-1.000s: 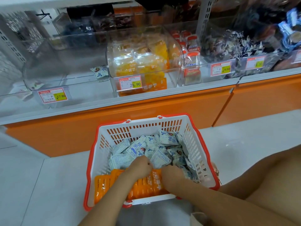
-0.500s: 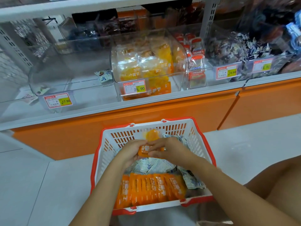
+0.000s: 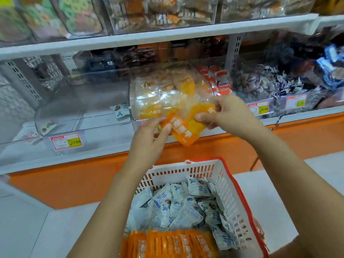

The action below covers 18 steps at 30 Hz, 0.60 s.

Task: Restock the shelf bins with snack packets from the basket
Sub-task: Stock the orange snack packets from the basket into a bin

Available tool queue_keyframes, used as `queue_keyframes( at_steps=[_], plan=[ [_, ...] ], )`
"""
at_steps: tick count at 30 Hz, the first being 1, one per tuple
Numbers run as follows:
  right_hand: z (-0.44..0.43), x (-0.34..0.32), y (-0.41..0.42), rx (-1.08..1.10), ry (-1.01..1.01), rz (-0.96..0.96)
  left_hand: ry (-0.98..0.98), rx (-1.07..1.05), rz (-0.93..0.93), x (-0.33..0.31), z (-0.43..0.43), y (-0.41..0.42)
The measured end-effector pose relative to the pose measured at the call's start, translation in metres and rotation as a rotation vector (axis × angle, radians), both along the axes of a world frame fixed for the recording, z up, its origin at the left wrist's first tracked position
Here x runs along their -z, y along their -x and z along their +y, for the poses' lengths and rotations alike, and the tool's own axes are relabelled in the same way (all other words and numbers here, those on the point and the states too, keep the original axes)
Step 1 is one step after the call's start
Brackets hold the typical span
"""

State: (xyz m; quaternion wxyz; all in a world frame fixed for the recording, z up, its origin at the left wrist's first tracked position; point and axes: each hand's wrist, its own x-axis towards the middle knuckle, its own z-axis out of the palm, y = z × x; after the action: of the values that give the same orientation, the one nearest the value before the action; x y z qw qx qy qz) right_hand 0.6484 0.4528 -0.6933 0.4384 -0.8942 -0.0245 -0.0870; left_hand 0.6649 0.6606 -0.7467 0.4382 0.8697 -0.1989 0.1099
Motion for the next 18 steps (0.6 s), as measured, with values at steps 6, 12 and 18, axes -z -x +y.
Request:
queue_keyframes(
  at_steps=[6, 12, 18],
  plan=[
    [-0.014, -0.048, -0.065, 0.402, 0.266, -0.224, -0.257, -0.069, -0.092, 0.005, 0.006, -0.043],
    [0.010, -0.035, -0.134, 0.381, 0.703, -0.030, -0.211, -0.133, -0.184, 0.029, 0.011, -0.061],
    [0.020, -0.021, -0.185, 0.180, 0.819, 0.152, -0.144, -0.096, -0.290, 0.058, 0.011, -0.059]
  ],
)
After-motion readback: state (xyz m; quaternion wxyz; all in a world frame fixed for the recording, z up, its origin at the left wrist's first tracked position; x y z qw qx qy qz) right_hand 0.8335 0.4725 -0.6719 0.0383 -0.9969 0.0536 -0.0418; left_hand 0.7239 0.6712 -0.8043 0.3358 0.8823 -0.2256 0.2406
